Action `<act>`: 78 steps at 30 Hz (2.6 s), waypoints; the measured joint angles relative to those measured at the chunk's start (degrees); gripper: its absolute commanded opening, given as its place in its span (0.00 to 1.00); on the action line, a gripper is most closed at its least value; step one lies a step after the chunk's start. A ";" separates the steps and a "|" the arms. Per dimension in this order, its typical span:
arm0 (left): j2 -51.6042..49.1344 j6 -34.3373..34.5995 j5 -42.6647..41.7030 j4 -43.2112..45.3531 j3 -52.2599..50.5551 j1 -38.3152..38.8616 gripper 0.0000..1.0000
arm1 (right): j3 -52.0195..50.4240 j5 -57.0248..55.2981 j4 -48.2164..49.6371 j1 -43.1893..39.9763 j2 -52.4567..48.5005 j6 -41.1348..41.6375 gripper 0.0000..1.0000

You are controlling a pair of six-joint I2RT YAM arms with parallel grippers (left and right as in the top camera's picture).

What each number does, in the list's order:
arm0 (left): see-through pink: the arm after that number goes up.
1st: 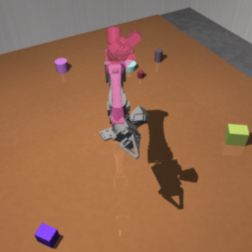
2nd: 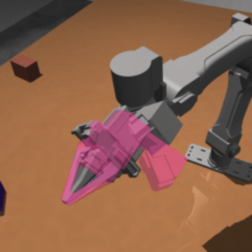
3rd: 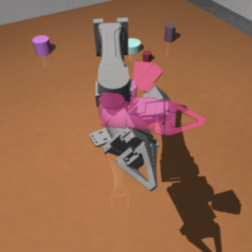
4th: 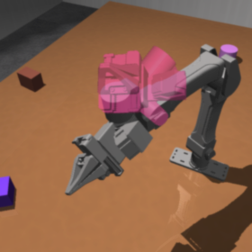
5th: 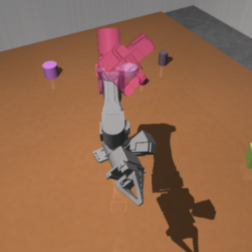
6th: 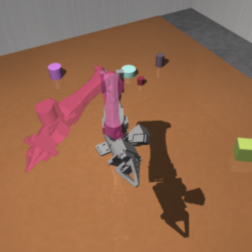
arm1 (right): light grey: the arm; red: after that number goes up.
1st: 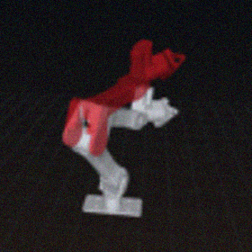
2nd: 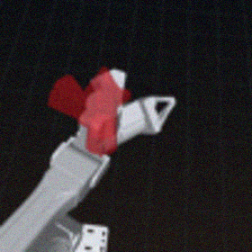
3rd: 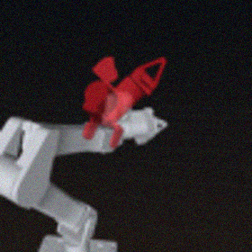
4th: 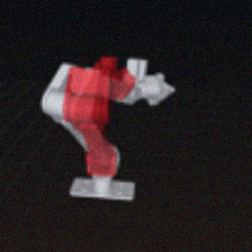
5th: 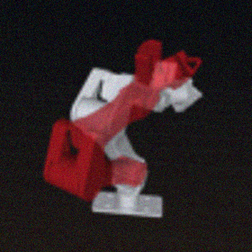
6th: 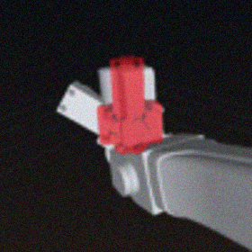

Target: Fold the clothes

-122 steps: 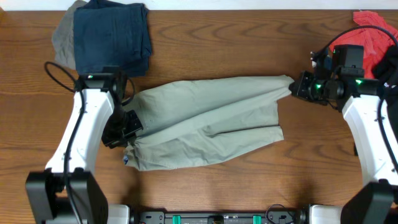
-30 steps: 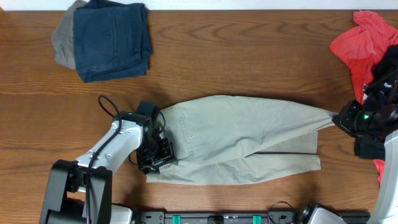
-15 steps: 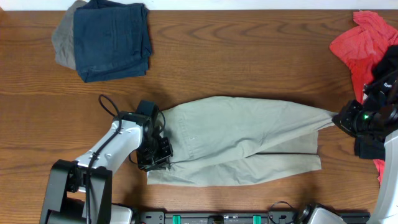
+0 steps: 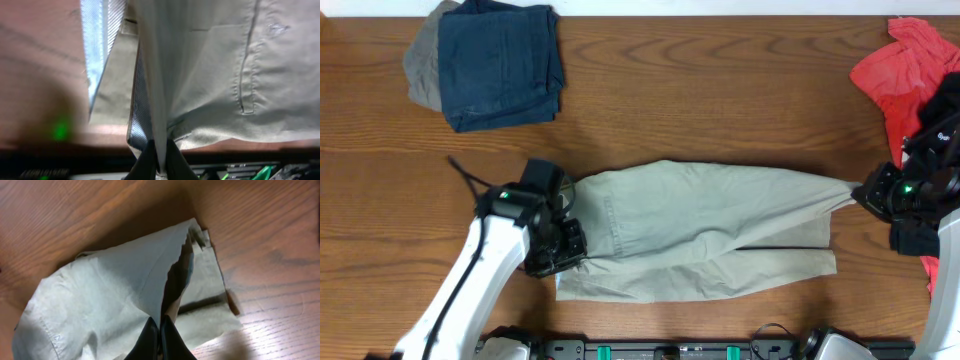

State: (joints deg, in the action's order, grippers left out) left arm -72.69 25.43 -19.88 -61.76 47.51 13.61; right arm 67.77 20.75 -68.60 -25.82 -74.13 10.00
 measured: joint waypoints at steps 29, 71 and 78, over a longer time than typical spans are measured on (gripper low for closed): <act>8.81 7.23 4.61 -20.76 0.31 -2.36 0.06 | -7.87 -2.67 -0.48 0.00 6.75 2.86 0.01; 8.83 8.00 0.52 -17.81 -5.70 3.34 0.60 | -13.53 -5.20 6.40 0.00 0.98 9.27 0.99; 8.83 8.22 0.55 -14.36 -5.73 3.34 0.65 | -13.53 -5.20 7.02 -0.02 0.98 8.24 0.99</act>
State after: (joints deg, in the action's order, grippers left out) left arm -63.86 33.65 -19.33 -76.12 41.78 16.95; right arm 54.24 15.55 -61.58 -25.85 -73.14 18.24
